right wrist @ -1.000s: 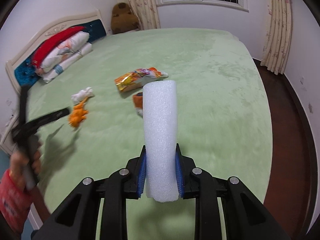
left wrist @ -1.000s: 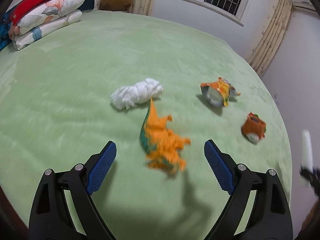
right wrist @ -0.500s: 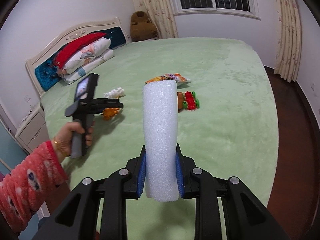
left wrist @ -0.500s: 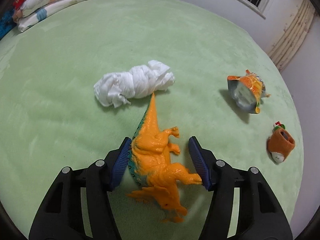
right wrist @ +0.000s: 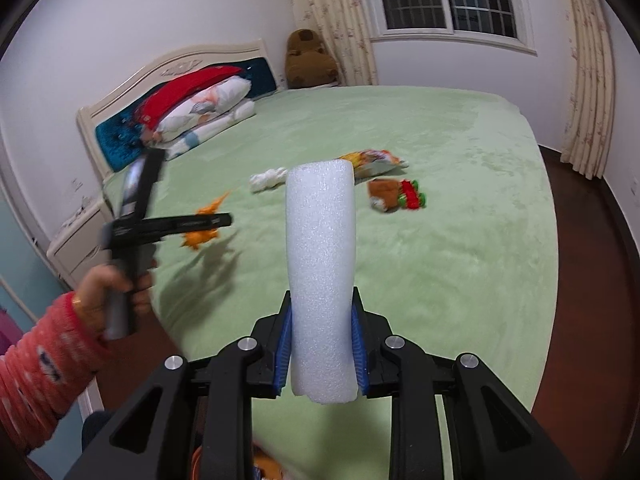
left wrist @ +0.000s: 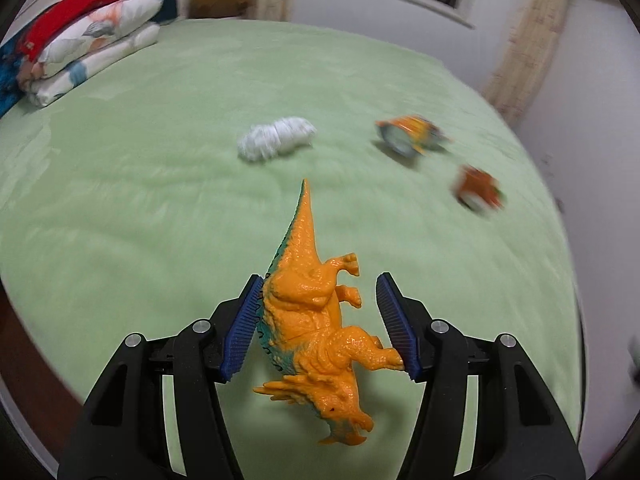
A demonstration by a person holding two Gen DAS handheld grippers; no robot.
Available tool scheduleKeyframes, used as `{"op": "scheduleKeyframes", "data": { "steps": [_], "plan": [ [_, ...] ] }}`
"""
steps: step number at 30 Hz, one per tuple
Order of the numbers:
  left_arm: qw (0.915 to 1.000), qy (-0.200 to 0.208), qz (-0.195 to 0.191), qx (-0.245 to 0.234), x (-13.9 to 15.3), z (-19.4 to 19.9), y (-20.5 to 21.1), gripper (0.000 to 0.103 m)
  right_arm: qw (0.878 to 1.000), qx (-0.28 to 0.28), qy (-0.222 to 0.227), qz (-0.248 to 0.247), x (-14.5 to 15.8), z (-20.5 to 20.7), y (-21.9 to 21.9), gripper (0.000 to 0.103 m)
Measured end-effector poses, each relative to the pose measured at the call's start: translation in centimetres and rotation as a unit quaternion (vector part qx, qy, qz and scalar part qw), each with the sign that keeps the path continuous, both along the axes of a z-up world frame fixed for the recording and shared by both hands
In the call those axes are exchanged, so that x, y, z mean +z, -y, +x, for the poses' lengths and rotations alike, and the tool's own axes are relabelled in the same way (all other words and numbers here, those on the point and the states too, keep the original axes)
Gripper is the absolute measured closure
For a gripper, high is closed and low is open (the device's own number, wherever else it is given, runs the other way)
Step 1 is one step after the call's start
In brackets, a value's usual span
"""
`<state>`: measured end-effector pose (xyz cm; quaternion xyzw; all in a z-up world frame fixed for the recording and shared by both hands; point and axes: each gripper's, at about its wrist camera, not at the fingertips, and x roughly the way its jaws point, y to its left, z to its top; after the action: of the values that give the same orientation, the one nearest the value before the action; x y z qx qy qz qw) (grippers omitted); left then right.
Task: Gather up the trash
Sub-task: 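Carry the foam tube and dinosaur over the orange bucket and open both grippers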
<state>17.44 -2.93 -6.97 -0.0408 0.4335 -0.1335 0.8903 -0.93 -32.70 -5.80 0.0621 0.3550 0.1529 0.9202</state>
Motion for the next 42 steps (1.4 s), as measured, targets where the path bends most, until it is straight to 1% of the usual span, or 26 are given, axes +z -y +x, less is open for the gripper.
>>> {"op": "scheduleKeyframes", "data": {
  "steps": [3,4,7,8,10,12,13,15,16,17,21,22,24,25,27,29,33,35,36,37,38,39,40,41,42],
  "plan": [
    [0.9998,0.008,-0.003,-0.02,0.8,-6.0,-1.8,0.046,1.0,0.021,-0.01,-0.002,-0.5,-2.5,-1.3,0.078],
    [0.9995,0.008,-0.006,-0.03,1.0,-8.7,-2.5,0.046,1.0,0.026,-0.014,-0.002,-0.8,-3.2,-1.7,0.078],
    [0.9986,0.006,0.004,-0.053,0.6,-14.3,-3.0,0.046,0.999,0.042,-0.031,-0.001,-1.6,-5.8,-2.9,0.078],
    [0.9979,-0.005,0.001,-0.065,0.0,-16.4,-2.7,0.046,0.998,0.048,-0.039,0.001,-2.1,-6.8,-3.4,0.078],
    [0.9965,-0.024,-0.002,-0.08,-1.3,-19.3,-2.6,0.046,0.996,0.059,-0.059,0.001,-3.4,-8.8,-4.2,0.077],
    [0.994,-0.048,-0.001,-0.098,-3.3,-22.7,-2.1,0.046,0.994,0.072,-0.086,0.001,-5.0,-10.8,-5.2,0.077],
    [0.993,-0.056,-0.001,-0.104,-4.1,-23.6,-1.9,0.046,0.992,0.074,-0.099,0.003,-5.7,-11.4,-5.6,0.077],
    [0.989,-0.088,-0.008,-0.119,-6.7,-25.9,-1.3,0.046,0.988,0.083,-0.132,0.009,-7.7,-12.8,-6.5,0.077],
    [0.9872,-0.099,-0.013,-0.124,-7.5,-26.6,-1.1,0.046,0.984,0.089,-0.153,0.009,-9.1,-13.6,-7.0,0.077],
    [0.9846,-0.117,-0.016,-0.129,-9.0,-27.5,-0.8,0.046,0.981,0.092,-0.169,0.009,-10.2,-14.2,-7.4,0.077],
    [0.9761,-0.167,-0.012,-0.139,-13.5,-29.2,0.4,0.046,0.968,0.1,-0.229,0.01,-14.6,-16.4,-9.0,0.077],
    [0.9725,-0.187,-0.012,-0.139,-14.9,-29.5,0.8,0.046,0.966,0.102,-0.239,0.01,-15.3,-16.6,-9.2,0.077],
    [0.9694,-0.201,-0.003,-0.141,-16.3,-29.8,1.4,0.046,0.961,0.103,-0.255,0.008,-16.6,-17.0,-9.6,0.077],
    [0.9679,-0.206,0.004,-0.143,-16.9,-29.9,1.7,0.046,0.959,0.104,-0.264,0.008,-17.3,-17.1,-9.8,0.077],
    [0.9653,-0.214,0.005,-0.15,-17.5,-30.0,2.1,0.046,0.955,0.105,-0.276,0.012,-18.2,-17.2,-10.0,0.077],
    [0.9639,-0.217,0.016,-0.153,-17.9,-29.9,2.6,0.046,0.953,0.103,-0.284,0.012,-18.9,-17.0,-10.2,0.077],
    [0.9629,-0.221,0.021,-0.153,-18.5,-30.5,3.2,0.045,0.949,0.104,-0.298,0.019,-19.9,-16.5,-10.5,0.075],
    [0.9635,-0.219,0.027,-0.151,-18.4,-30.8,2.8,0.044,0.947,0.101,-0.304,0.021,-20.4,-16.1,-10.4,0.067],
    [0.964,-0.218,0.03,-0.15,-18.5,-30.8,2.8,0.041,0.945,0.101,-0.31,0.029,-20.7,-15.9,-10.3,0.058],
    [0.9648,-0.215,0.031,-0.148,-18.3,-30.6,2.7,0.038,0.943,0.101,-0.313,0.041,-20.8,-15.9,-10.1,0.043],
    [0.9659,-0.212,0.031,-0.145,-18.1,-30.7,2.5,0.031,0.944,0.096,-0.313,0.045,-20.6,-15.8,-9.8,0.041],
    [0.9674,-0.208,0.03,-0.141,-17.9,-30.6,2.4,0.025,0.944,0.092,-0.312,0.045,-20.7,-15.9,-9.6,0.041],
    [0.9684,-0.205,0.028,-0.139,-17.7,-30.6,2.2,0.024,0.946,0.087,-0.31,0.045,-20.6,-15.8,-9.4,0.038],
    [0.9694,-0.202,0.028,-0.137,-17.4,-30.5,2.0,0.023,0.946,0.083,-0.31,0.046,-20.5,-15.8,-9.2,0.03],
    [0.9701,-0.199,0.03,-0.135,-17.3,-30.4,1.9,0.022,0.946,0.079,-0.309,0.049,-20.5,-15.8,-9.1,0.028]
  ]
}}
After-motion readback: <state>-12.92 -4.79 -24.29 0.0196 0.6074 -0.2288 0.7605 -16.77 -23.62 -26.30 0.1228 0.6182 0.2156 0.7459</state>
